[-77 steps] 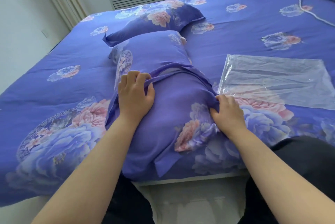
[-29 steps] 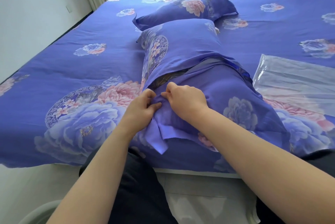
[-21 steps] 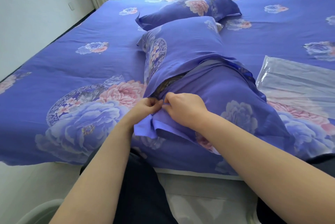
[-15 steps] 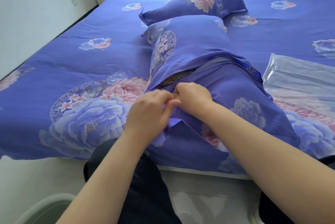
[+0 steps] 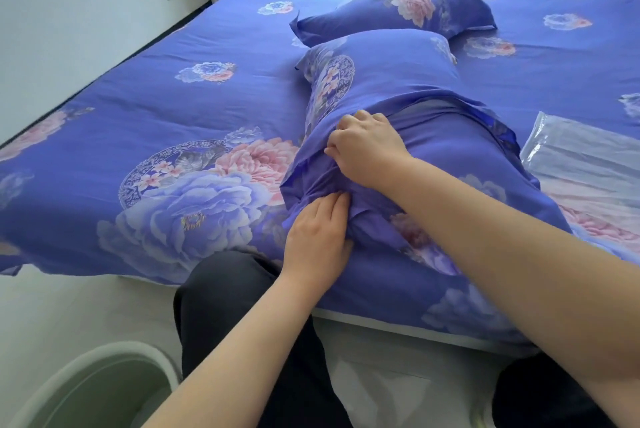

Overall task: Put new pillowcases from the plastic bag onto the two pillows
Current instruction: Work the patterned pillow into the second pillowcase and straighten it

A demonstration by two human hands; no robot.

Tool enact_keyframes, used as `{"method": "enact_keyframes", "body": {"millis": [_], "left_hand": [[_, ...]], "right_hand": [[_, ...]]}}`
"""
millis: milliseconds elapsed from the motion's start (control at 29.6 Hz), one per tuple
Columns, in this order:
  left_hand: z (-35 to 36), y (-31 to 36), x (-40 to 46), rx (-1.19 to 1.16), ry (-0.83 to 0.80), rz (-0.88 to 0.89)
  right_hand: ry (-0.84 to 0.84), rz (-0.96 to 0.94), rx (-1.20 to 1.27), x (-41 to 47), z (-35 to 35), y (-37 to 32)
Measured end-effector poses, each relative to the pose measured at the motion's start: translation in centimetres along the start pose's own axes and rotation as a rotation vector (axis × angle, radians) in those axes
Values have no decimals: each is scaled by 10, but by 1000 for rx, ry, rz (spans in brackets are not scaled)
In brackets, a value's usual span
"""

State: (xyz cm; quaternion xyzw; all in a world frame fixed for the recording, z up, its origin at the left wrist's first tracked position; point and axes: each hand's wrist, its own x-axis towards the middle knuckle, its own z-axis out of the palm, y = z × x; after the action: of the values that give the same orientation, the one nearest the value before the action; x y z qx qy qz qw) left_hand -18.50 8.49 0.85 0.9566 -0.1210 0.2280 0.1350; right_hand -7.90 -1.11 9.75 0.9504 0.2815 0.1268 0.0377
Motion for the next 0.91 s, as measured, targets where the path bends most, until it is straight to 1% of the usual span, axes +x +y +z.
{"method": "enact_keyframes", "body": {"millis": [67,101,202,270,337,405,472,540,607,675,709,776,844,877,911], "left_hand": [[0,-3,0,-48,-4,-13],[0,-4,-1,-74,-5,-27],[1,-2,-4,-91,-20,-98],[0,-2,-3,-95,-58,-161],[-2,-4,-4,-103,-115,-207],[-4,-4,-12,-126,-119,-173],[-9,2,-21,-96,-47,-111],[-19,5,-21,-50,55,-89],[-25,-1,-20,-12,76,-63],[-23,-8,-25,26,-34,-22],[-21,-12,-30,50,-119,-19],[-14,-18,-41,63,-238,-68],[-11,-22,-45,63,-280,-112],[-12,-23,-44,53,-292,-121],[-13,-23,-44,36,-296,-127]], "right_hand": [[-170,-10,-98,3,-1,2],[-215,-21,-125,5,0,0],[-300,-76,-134,11,-1,-7],[-350,-88,-74,18,-6,-5],[-314,-72,-4,28,-13,4],[-214,-52,20,39,-22,19],[-166,21,41,50,-31,38],[-148,102,87,55,-35,52],[-93,145,100,55,-34,56],[-86,156,122,52,-30,56],[-128,150,143,50,-29,55],[-280,111,166,47,-34,51],[-399,35,115,45,-40,46],[-400,0,83,44,-43,45],[-336,-13,61,43,-43,47]]}}
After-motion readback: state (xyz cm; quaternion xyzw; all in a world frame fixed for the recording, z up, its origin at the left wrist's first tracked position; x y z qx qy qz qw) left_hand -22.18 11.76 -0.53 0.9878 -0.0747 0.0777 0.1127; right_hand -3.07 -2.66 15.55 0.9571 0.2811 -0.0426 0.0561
